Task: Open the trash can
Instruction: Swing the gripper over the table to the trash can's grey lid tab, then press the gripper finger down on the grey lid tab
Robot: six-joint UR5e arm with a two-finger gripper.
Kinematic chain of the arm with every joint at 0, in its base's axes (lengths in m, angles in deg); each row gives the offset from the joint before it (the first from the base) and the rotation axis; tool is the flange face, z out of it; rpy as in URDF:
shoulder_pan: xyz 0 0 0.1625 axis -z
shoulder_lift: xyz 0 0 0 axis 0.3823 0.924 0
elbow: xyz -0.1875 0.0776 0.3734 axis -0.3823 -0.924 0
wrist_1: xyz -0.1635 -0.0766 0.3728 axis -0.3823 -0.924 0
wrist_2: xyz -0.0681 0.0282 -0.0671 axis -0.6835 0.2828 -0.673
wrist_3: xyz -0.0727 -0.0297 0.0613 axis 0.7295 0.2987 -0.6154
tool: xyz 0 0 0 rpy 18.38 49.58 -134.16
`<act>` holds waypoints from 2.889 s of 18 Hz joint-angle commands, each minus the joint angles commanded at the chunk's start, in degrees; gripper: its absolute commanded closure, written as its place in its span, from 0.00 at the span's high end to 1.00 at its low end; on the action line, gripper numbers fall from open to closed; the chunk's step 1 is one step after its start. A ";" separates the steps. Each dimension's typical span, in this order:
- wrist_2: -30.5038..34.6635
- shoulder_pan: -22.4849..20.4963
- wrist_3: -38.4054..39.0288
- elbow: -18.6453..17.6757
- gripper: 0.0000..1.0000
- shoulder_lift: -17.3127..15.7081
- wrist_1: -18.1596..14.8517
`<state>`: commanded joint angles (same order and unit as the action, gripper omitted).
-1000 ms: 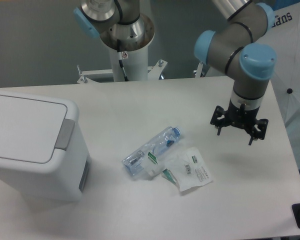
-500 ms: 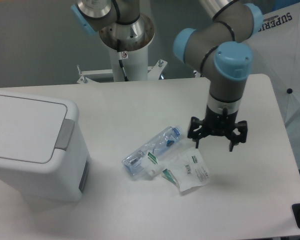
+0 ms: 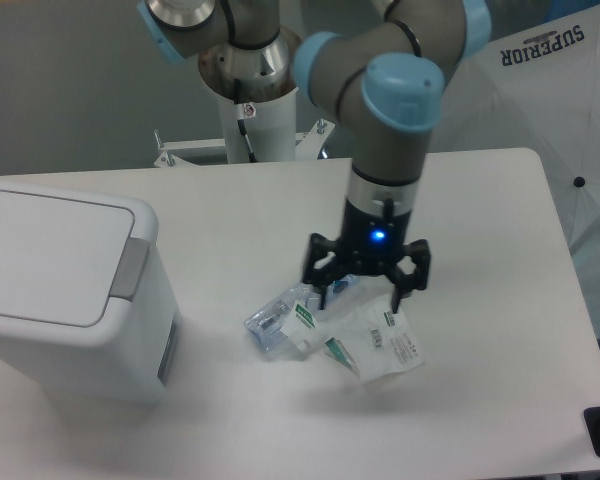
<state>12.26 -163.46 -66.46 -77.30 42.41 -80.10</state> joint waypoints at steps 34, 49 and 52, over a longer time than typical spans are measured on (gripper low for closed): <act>-9.41 8.27 4.41 -4.74 1.00 -5.10 0.26; -9.23 8.27 4.59 -4.48 1.00 -4.92 0.26; -9.23 8.27 4.68 -4.21 1.00 -5.01 0.26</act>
<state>3.03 -155.19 -61.79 -81.51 37.40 -79.83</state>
